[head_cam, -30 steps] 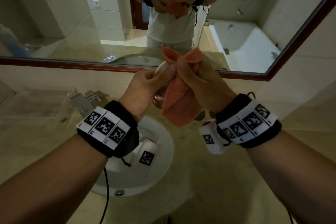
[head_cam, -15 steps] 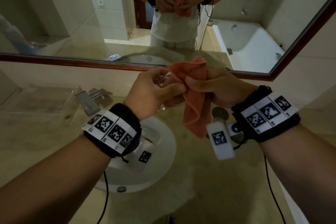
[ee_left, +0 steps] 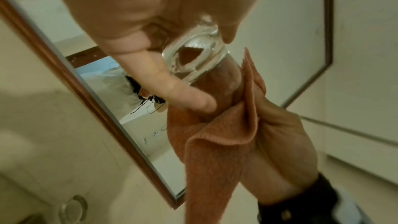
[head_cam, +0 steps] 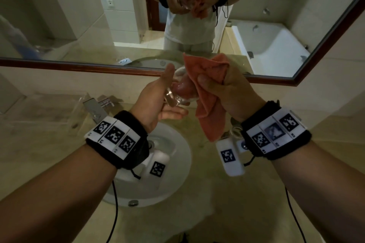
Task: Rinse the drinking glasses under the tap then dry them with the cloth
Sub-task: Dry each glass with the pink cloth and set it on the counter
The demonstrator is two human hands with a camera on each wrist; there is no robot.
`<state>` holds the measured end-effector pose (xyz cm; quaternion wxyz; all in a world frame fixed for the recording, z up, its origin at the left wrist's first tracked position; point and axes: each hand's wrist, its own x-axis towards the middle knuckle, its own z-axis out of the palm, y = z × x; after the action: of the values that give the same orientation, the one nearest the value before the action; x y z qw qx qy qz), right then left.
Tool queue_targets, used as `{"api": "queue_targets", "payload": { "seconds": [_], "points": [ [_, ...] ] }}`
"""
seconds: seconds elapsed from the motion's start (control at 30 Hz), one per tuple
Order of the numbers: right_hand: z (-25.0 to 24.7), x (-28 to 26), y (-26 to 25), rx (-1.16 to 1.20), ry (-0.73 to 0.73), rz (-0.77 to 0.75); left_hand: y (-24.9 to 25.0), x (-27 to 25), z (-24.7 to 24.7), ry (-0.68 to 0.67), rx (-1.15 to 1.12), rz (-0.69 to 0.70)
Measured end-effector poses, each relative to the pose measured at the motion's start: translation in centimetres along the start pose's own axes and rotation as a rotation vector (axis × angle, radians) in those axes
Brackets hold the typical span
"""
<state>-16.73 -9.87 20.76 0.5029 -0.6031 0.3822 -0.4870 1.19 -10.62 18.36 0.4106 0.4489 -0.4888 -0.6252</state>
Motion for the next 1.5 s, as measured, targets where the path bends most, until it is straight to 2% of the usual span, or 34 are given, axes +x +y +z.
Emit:
{"api": "queue_targets", "payload": {
  "seconds": [0.1,0.17,0.3,0.4,0.53,0.6,0.67,0.73,0.8,0.87,0.97,1.03,1.1,1.17,1.27,1.3,1.33,1.43,1.5],
  "points": [
    [0.3,-0.4,-0.3,0.005,-0.052,0.06,-0.3,0.2,0.0,0.022,-0.063,0.061],
    [0.1,-0.5,-0.5,0.051,-0.059,0.094,-0.7,0.2,0.1,0.032,-0.038,0.162],
    [-0.9,-0.5,-0.6,0.245,-0.057,0.202,-0.8,-0.1,0.1,0.008,0.249,0.447],
    [-1.2,-0.7,-0.1,0.301,-0.078,0.223,-0.9,-0.3,0.0,0.027,0.377,0.512],
    [-1.2,-0.8,0.4,0.27,-0.057,0.184,-1.2,-0.2,0.3,0.018,0.318,0.432],
    [-1.2,-1.0,0.4,0.254,-0.046,0.138,-0.8,-0.2,0.6,-0.021,0.211,0.285],
    [-1.0,-1.2,0.3,0.159,-0.053,0.089,-0.2,-0.3,0.7,-0.094,0.059,0.074],
    [-1.0,-1.1,0.4,0.05,-0.075,0.039,0.0,0.0,0.4,-0.086,-0.004,-0.024],
    [-1.1,-1.0,0.6,0.027,-0.107,0.031,-0.1,0.3,0.4,-0.033,-0.036,0.032],
    [-1.1,-0.9,0.5,0.061,-0.104,0.045,-0.3,0.4,0.5,-0.025,0.006,0.153],
    [-1.4,-0.9,0.5,0.168,-0.052,0.095,-0.4,0.3,0.4,-0.017,0.341,0.437],
    [-1.6,-0.9,0.9,0.221,-0.042,0.116,-0.6,0.2,0.1,-0.002,0.507,0.538],
    [-1.5,-0.8,0.9,0.217,-0.034,0.109,-0.7,0.1,0.0,0.01,0.548,0.578],
    [-1.5,-0.8,0.8,0.198,-0.045,0.066,-0.7,0.2,0.2,0.002,0.395,0.502],
    [-1.4,-1.0,0.4,0.128,-0.075,-0.029,0.1,0.0,0.5,-0.126,-0.043,0.08],
    [-1.2,-1.0,0.3,0.079,-0.088,-0.051,0.1,0.1,0.4,-0.163,-0.103,-0.027],
    [-1.1,-1.0,0.2,0.03,-0.106,-0.069,0.2,0.2,0.2,-0.175,-0.121,-0.064],
    [-1.2,-1.2,0.3,0.023,-0.152,-0.079,0.3,0.2,0.4,-0.164,-0.129,0.05],
    [-1.5,-1.3,0.3,0.078,-0.151,-0.036,0.1,0.3,0.3,-0.117,0.07,0.233]
  ]
}}
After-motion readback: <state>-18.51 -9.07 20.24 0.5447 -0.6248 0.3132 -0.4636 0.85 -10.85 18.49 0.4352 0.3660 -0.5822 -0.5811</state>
